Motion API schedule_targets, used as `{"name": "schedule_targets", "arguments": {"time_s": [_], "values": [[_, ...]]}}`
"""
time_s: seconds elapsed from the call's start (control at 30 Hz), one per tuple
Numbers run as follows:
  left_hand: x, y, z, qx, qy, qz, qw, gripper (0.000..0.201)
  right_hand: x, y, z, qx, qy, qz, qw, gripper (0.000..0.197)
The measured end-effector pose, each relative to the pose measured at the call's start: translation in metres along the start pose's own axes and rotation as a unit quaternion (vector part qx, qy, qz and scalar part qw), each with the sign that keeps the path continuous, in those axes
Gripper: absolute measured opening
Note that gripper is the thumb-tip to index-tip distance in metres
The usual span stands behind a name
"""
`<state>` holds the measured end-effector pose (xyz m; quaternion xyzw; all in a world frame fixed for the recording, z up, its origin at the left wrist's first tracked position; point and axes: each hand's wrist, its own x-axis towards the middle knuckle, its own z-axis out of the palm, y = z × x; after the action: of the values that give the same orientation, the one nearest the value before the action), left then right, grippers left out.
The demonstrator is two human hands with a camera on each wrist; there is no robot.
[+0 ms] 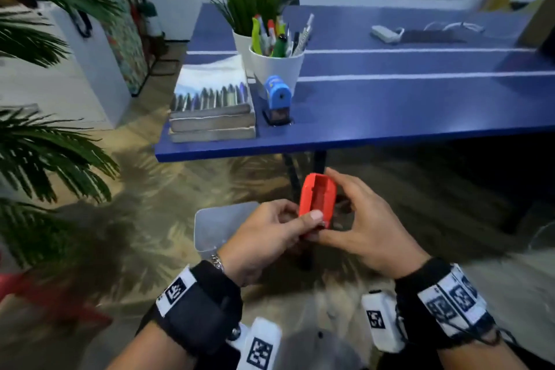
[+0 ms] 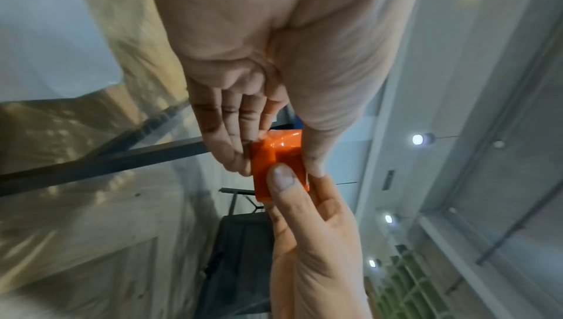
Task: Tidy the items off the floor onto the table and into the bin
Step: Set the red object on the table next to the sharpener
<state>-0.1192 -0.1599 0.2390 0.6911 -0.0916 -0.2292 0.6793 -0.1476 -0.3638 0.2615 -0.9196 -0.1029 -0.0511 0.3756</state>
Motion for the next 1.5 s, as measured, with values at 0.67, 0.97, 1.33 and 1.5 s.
{"name": "schedule_targets", "arguments": {"time_s": [0.67,0.97,1.33,1.5], "values": [[0.053,0.062,0.007,0.424,0.209,0.219,0.854,0.059,0.189,-0.003,-0.092,0.043,-0.142,0.020,0.989,0.095],[0.055,0.048,0.008,0.396,0.206,0.232,0.864,0.064,0.189,-0.022,-0.096,-0.025,-0.120,-0.016,0.992,0.099],[0.050,0.029,0.007,0.416,0.174,0.221,0.865,0.078,0.218,-0.043,-0.058,-0.056,-0.081,-0.074,0.992,0.059],[0.051,0.028,0.007,0.409,0.176,0.223,0.867,0.078,0.218,-0.043,-0.055,-0.034,-0.051,-0.059,0.996,0.058]]}}
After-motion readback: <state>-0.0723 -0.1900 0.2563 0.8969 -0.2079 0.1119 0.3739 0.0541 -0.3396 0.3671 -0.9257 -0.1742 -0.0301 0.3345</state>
